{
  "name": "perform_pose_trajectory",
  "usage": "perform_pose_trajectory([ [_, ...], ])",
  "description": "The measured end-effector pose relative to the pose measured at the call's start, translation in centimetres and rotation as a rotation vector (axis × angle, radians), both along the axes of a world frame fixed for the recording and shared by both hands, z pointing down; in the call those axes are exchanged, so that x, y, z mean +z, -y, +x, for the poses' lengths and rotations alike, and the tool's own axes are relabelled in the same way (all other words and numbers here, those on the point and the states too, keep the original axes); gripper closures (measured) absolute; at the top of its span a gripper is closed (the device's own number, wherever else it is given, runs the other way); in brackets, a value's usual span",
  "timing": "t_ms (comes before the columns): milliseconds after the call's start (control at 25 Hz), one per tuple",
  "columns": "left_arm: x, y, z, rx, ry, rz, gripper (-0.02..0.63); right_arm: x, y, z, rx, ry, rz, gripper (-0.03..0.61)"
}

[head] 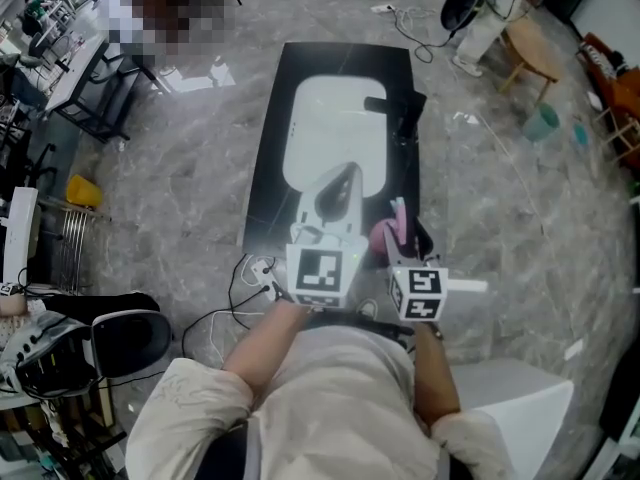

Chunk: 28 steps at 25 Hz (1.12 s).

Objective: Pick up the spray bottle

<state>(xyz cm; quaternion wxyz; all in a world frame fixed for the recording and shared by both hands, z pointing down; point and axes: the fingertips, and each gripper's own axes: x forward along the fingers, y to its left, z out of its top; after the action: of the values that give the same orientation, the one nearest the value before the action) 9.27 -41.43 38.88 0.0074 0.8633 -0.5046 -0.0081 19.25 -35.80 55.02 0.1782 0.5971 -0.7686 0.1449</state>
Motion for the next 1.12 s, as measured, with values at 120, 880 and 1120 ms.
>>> perform_pose_trajectory([
  [120, 0.0, -0.2, -0.1, -0.004, -0.003, -0.003, 0.612, 1.6, -0.2, 0.0, -0.006, -0.009, -0.038, 0.36],
  [880, 1.4, -0.1, -0.4, -0.003, 0.018, -0.027, 0.612, 5.2, 0.4, 0.1, 0.026, -0.028, -0.086, 0.393],
  [1120, 1.4, -0.5, -0.4, 0.002, 0.027, -0.026, 0.612, 4.7, 0.2, -0.2, 0.026, -0.027, -0.077, 0.4],
])
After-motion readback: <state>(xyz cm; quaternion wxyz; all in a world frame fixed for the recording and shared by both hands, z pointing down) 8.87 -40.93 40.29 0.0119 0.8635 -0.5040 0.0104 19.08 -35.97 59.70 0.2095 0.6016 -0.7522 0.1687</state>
